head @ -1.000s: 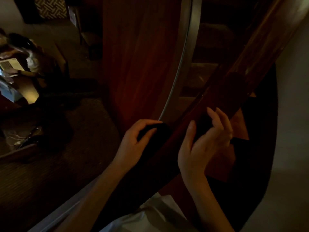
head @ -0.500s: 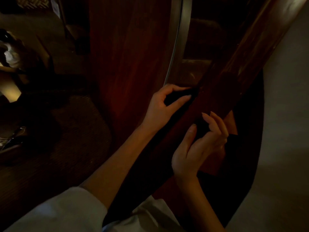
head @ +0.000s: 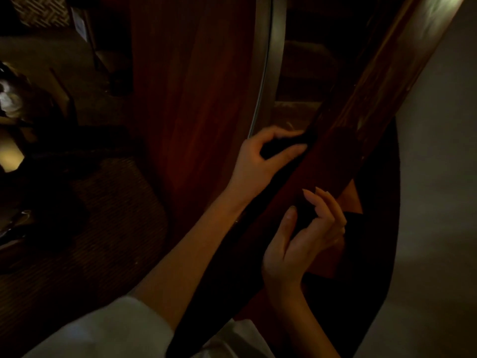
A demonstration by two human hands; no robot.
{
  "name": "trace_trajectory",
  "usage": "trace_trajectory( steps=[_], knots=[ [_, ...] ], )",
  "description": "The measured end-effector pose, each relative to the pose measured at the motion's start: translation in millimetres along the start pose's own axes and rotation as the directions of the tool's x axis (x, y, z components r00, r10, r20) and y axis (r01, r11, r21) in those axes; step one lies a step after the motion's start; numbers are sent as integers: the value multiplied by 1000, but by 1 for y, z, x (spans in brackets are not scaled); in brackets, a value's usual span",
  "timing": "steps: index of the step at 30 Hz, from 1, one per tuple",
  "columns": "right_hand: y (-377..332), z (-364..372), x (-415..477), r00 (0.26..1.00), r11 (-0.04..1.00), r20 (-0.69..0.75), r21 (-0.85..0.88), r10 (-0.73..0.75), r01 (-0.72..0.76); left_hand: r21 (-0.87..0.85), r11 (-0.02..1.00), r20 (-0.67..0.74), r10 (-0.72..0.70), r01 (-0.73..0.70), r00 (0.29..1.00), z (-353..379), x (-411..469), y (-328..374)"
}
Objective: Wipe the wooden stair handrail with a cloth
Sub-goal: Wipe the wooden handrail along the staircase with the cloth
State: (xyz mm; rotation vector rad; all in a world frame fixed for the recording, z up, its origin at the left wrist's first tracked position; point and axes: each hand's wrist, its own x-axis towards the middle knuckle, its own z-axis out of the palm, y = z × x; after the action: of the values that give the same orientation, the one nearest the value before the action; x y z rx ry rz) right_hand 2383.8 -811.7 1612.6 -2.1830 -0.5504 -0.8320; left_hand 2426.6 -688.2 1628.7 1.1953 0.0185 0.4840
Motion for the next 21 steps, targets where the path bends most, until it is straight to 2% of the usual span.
trace_trajectory(
  steps=[3, 6, 8, 12, 14, 17, 21],
  knots=[
    [0, 0, -1, 1000, 999, 8, 33, 3, -3, -34, 999, 20, 34, -33, 999, 6, 13, 11],
    [2, 0, -2, 1000, 1000, 5, 25, -5, 5, 139, 987, 81, 71, -81, 994, -14, -23, 7],
    [3, 1, -3, 1000, 1000, 13, 29, -1, 1, 189, 974, 110, 105, -124, 988, -28, -58, 1],
    [2, 2, -3, 1000, 998, 2, 62, 28, -28, 228, 961, 21, 154, -155, 988, -23, -68, -1],
    [2, 1, -3, 1000, 997, -9, 72, 23, -22, 173, 977, -28, 132, -125, 991, -11, -43, 0],
    [0, 1, -1, 999, 996, -8, 87, 31, -30, -37, 999, -64, -4, 2, 998, 7, 2, 1],
    [-3, 0, 1, 999, 995, -6, 93, 31, -30, -60, 998, -27, -28, 26, 999, 4, 2, 3]
  ],
)
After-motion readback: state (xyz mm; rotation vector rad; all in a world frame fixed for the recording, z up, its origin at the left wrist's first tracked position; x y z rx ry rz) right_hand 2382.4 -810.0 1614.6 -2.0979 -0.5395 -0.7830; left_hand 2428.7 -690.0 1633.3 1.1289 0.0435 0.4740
